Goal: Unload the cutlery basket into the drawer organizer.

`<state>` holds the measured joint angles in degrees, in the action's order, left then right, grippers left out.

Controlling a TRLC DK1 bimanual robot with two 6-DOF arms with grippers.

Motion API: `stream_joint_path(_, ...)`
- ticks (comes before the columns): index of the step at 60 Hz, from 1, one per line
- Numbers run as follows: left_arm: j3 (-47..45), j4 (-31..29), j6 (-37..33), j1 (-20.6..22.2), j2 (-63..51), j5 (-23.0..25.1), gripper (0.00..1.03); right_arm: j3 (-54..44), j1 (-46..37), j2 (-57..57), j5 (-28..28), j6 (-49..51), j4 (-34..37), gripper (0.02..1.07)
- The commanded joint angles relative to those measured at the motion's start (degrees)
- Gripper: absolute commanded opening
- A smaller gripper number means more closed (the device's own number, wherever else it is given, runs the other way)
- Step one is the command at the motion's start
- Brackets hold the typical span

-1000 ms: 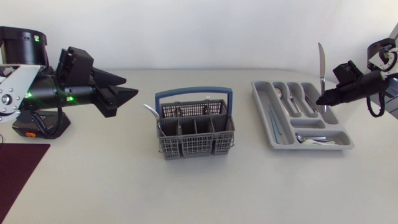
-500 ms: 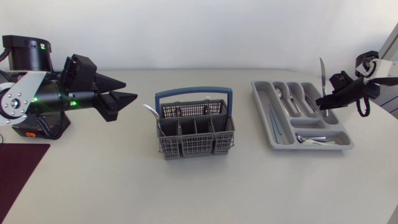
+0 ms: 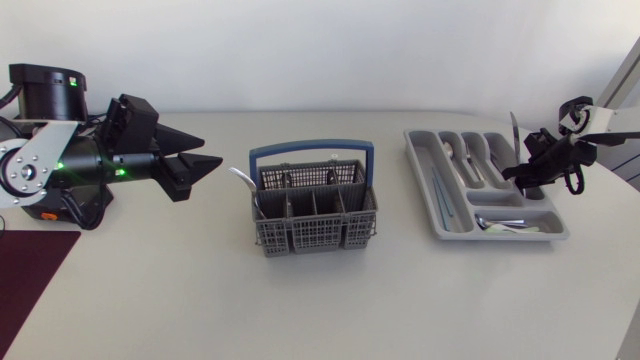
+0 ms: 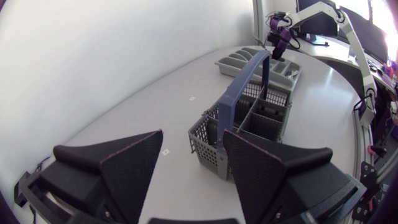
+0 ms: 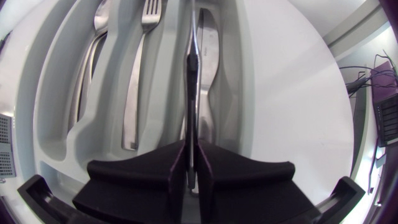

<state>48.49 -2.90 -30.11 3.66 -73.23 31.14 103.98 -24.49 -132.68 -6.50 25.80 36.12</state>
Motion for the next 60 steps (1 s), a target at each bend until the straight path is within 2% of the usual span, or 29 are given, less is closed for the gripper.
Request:
stream_joint_path(1,-1.9,0.1,-1.8,0.6,0.7,0.0,0.69,2.6,-0.2,-2.5,0.8,-1.6,1.2,0.14)
stream_joint_path(14,-3.3,-0.4,-3.2,0.7,1.9,0.1,0.69,4.6,-0.4,-3.9,1.1,-2.6,2.6,0.19)
stream_joint_path(20,-3.7,-0.7,-3.5,0.7,2.5,0.2,0.69,5.9,-0.3,-4.7,1.4,-2.9,3.3,0.33)
stream_joint_path(25,-4.0,-0.8,-3.8,0.7,2.9,0.2,0.69,6.6,-0.3,-4.9,1.5,-3.4,3.8,0.50)
stream_joint_path(32,-4.7,-0.9,-4.4,0.6,3.4,0.5,0.69,6.1,-0.3,-3.9,1.4,-3.7,4.1,0.65)
stream_joint_path(45,-7.2,-1.4,-9.2,1.1,5.6,1.8,0.69,-2.2,0.6,5.0,-0.8,-3.0,0.5,0.87)
stream_joint_path(60,-5.4,-2.5,-16.5,1.5,5.8,3.1,0.69,-15.1,4.9,17.1,-1.6,-0.6,-4.5,0.92)
